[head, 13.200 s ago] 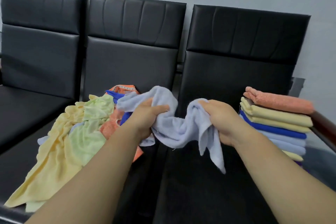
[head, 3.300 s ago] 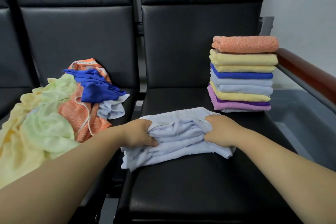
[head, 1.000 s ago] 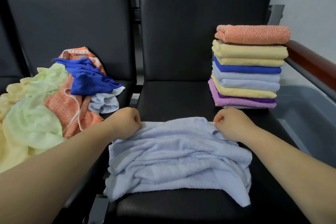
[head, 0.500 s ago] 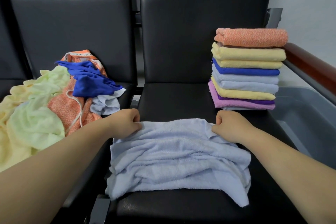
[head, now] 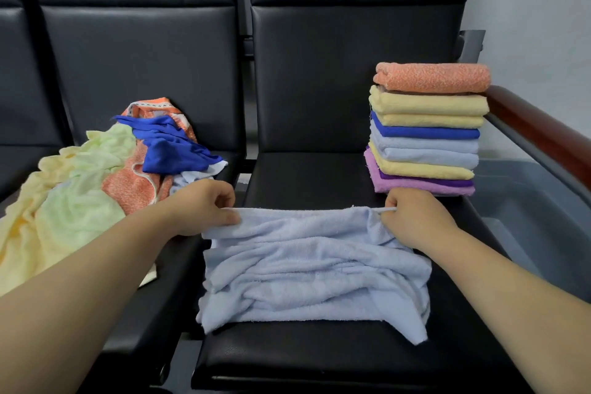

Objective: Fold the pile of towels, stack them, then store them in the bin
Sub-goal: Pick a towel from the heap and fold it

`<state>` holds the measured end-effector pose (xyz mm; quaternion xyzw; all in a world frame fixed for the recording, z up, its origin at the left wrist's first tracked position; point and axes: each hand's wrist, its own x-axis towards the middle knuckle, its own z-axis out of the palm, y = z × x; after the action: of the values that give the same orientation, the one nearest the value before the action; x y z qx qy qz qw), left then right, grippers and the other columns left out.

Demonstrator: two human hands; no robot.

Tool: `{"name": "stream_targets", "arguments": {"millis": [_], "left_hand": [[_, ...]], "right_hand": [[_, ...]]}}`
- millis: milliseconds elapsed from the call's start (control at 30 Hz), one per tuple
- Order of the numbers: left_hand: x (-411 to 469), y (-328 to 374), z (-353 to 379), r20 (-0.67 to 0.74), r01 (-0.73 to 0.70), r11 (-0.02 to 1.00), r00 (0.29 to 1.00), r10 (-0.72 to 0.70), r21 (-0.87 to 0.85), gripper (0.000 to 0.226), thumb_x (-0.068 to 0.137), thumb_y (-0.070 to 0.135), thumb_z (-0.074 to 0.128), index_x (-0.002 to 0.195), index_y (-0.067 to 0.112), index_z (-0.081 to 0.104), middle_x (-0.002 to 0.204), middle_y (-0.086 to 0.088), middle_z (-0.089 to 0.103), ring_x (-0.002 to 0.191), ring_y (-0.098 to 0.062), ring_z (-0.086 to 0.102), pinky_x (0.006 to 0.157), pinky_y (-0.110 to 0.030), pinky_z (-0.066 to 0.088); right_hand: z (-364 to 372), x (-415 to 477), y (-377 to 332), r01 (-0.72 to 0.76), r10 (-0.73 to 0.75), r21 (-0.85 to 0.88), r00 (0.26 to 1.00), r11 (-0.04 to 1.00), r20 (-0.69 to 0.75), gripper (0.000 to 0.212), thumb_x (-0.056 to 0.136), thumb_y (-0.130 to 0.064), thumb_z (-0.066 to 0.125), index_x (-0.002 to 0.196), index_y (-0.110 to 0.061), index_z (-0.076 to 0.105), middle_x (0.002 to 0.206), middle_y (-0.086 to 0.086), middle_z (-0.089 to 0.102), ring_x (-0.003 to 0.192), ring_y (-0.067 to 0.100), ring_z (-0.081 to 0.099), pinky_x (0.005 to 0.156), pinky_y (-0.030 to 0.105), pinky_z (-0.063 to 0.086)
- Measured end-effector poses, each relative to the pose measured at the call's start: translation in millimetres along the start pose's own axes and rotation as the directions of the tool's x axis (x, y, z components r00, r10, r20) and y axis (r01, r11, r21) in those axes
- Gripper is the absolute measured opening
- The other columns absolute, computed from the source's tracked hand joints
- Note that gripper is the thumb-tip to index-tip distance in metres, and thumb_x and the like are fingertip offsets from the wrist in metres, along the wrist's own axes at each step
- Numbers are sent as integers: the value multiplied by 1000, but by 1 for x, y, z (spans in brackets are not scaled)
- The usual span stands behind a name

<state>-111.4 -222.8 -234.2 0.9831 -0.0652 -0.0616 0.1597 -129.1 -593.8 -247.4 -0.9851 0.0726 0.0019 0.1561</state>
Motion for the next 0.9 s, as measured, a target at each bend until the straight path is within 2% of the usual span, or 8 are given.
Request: {"name": "stream_targets", "arguments": {"millis": [267, 400, 467, 567, 633, 700, 800, 900], "left_hand": [[-19, -5, -12, -116, 40, 993, 992, -53, -113, 14, 79, 29, 82, 79, 27, 69, 77, 9, 68, 72, -10, 60, 62, -26, 42], [-26, -5, -11, -178, 55, 990, 981, -79, -134, 8, 85, 27, 77, 88, 23, 70, 84, 5, 67, 75, -12, 59, 63, -27, 43], [-33, -2, -13, -215, 70, 985, 971, -104, -157, 10, 88, 24, 72, 79, 18, 73, 75, 4, 66, 65, -12, 56, 57, -26, 41], [-37, 4, -27, -300, 126, 889, 912, -278, -440, 13, 88, 21, 71, 77, 13, 73, 70, -1, 63, 63, -19, 52, 54, -26, 39], [-35, 11, -48, -352, 115, 818, 863, -363, -563, 11, 88, 19, 68, 80, 13, 73, 72, -2, 62, 67, -21, 53, 55, -25, 41], [-31, 17, -73, -389, 81, 779, 831, -397, -622, 13, 87, 18, 66, 80, 12, 75, 70, -2, 60, 67, -22, 53, 59, -27, 46], [-26, 26, -113, -482, 0, 750, 766, -425, -662, 17, 86, 21, 64, 73, 16, 73, 65, 1, 59, 62, -19, 52, 61, -27, 49], [-23, 36, -157, -589, -110, 745, 692, -417, -657, 17, 87, 22, 62, 76, 20, 73, 71, 5, 65, 64, -19, 54, 60, -26, 46]], "right_hand": [[-7, -20, 3, -3, 16, 177, 997, 984, -72, 29, 101, -18, 56, 73, -20, 63, 73, 1, 63, 65, 18, 54, 56, 29, 37], [-4, -24, -2, -60, 97, 365, 992, 929, -83, 29, 99, -18, 55, 74, -8, 64, 74, 7, 64, 65, 21, 50, 57, 31, 39], [0, -26, -8, -152, 183, 576, 983, 803, 5, 25, 97, -17, 58, 76, -5, 64, 76, 11, 63, 68, 22, 50, 63, 34, 43], [-6, -28, -30, -318, 272, 869, 936, 379, 224, 7, 99, -16, 66, 95, -14, 72, 94, 10, 72, 76, 16, 63, 66, 28, 54], [-22, -20, -49, -322, 304, 932, 916, 167, 262, 5, 99, -16, 69, 104, -16, 70, 100, 6, 71, 85, 14, 69, 73, 25, 60], [-43, -6, -66, -237, 290, 965, 937, 116, 195, 6, 98, -16, 70, 104, -17, 69, 96, 5, 72, 90, 15, 71, 84, 31, 62], [-80, 15, -91, -89, 257, 972, 966, 219, 31, 7, 93, -23, 70, 98, -20, 73, 83, 2, 75, 89, 21, 73, 96, 44, 61], [-124, 25, -111, 86, 211, 980, 970, 177, -124, 19, 94, -19, 68, 112, -20, 74, 90, -1, 77, 92, 15, 76, 90, 33, 61]]}}
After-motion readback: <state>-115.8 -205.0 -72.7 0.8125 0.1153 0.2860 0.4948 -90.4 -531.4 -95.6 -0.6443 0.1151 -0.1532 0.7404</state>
